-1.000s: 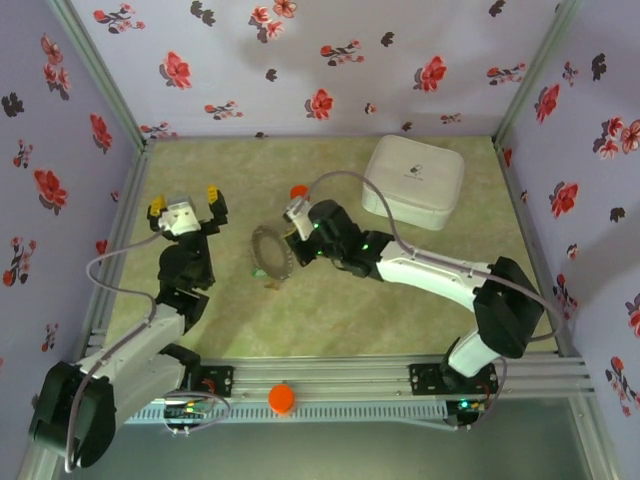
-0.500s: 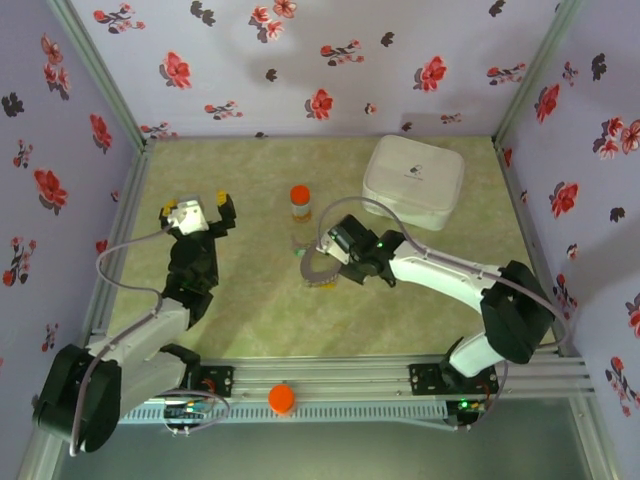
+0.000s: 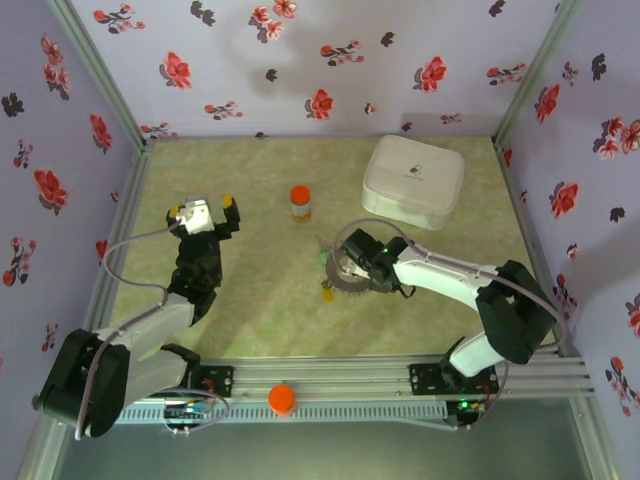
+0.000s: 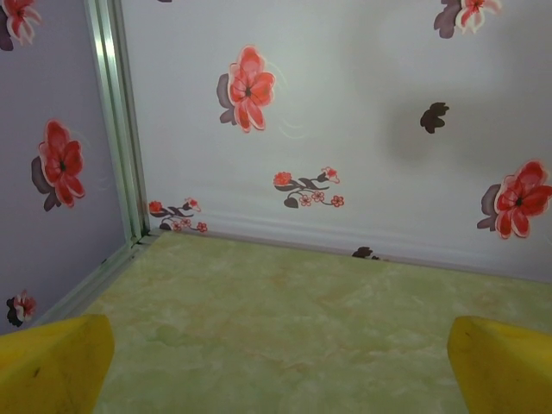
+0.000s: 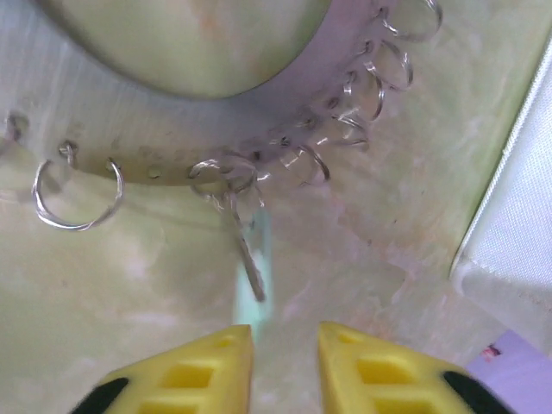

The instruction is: Put the keys on the keyring

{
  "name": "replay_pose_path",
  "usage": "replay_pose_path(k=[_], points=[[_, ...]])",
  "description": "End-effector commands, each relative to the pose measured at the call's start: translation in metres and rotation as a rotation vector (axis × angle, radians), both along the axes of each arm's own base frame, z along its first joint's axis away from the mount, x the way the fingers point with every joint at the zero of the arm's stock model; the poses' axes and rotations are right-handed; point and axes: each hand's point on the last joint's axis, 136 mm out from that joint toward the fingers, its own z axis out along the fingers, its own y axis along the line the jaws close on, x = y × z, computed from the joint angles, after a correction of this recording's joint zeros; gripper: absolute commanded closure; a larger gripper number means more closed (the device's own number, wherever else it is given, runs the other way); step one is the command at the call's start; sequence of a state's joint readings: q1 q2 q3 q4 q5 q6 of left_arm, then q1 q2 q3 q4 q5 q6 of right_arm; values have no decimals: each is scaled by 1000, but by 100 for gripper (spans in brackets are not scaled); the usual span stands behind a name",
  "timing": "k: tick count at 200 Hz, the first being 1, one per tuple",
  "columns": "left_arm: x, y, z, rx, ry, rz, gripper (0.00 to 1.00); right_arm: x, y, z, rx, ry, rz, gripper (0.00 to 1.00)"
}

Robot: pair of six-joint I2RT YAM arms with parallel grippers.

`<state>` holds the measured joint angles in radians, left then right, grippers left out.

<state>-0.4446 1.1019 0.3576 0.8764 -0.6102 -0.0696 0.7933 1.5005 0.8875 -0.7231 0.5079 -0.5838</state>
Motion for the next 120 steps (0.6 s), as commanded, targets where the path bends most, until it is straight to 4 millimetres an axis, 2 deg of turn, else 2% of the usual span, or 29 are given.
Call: replay_pose_path(k=[1,19,33,47,62,79,96,104,120], points=[[0,5,0,3,-2,31,0,0,-34,6,-130,-24,-21,60],[0,5,0,12,-2,33,0,10,-38,17,-90,-81,-70,55],[0,6,-1,22,2,37,0,23,-36,34,-1,-166,-124,52],[0,7,-4,30,10,44,0,41,-35,56,139,-280,-223,48],[3,12,-8,37,23,62,0,61,-35,82,367,-403,-372,43],[6,21,-16,42,49,103,0,82,-50,104,653,-520,-563,37],[10,31,-25,55,82,151,0,100,-79,114,846,-652,-714,35],[12,33,-29,71,100,163,0,106,-96,115,890,-725,-769,35],[17,39,-38,146,150,195,0,112,-120,103,905,-825,-822,35]])
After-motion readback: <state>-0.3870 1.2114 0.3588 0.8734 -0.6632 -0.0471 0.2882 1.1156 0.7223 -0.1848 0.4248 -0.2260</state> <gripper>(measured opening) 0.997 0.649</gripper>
